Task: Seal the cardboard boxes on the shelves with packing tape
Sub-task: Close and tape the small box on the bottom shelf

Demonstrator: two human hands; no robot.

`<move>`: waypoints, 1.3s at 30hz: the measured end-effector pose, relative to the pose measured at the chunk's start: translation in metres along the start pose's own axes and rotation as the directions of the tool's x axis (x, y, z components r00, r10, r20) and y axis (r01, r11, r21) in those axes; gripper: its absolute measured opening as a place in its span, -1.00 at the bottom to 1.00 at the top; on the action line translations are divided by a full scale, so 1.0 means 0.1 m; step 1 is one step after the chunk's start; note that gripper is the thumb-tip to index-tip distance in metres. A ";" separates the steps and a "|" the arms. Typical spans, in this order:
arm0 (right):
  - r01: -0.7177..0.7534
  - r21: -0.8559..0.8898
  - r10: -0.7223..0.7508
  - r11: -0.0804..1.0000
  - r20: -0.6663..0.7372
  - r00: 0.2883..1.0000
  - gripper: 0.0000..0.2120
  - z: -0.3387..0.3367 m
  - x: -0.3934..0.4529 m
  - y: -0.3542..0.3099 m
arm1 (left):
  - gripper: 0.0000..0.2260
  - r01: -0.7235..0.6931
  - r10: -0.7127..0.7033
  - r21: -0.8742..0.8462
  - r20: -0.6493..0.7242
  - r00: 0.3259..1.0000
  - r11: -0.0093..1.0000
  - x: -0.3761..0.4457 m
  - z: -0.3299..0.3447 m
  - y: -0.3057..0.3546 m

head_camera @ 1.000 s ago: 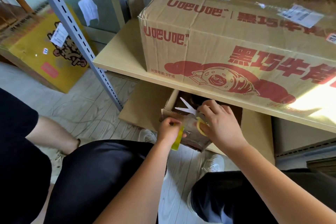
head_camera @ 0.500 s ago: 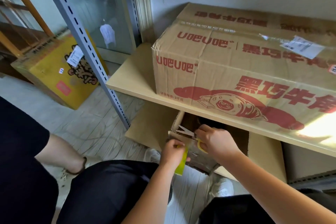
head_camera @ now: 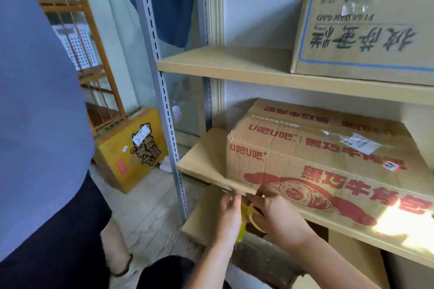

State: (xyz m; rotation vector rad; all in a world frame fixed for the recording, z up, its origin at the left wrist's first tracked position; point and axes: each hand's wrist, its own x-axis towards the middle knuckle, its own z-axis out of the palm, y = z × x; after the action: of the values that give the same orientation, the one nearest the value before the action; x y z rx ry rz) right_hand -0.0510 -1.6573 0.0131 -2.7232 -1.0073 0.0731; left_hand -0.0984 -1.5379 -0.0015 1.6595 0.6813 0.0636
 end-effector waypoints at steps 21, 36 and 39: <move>-0.405 -0.002 0.320 0.914 -0.611 0.724 -0.86 -1.00 0.40 0.89 | -0.70 -0.181 0.207 -0.163 0.164 0.964 0.970 0.26 -0.55 0.45; -0.032 0.381 0.125 0.924 -0.221 0.967 -0.91 0.67 1.74 -0.39 | -0.63 -0.128 0.126 0.007 0.118 0.985 0.992 1.29 -0.98 -0.14; -0.036 0.396 0.142 0.917 -0.243 0.960 -0.88 0.85 1.87 -0.46 | -0.56 -0.021 0.018 0.030 0.084 0.996 0.999 1.47 -1.01 -0.23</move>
State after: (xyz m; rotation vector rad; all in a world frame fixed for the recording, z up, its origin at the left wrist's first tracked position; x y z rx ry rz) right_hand 0.0510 -1.4851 -0.0515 -2.3344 -0.7024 -0.0713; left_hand -0.0284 -1.3792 -0.0484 1.6892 0.6052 -0.0027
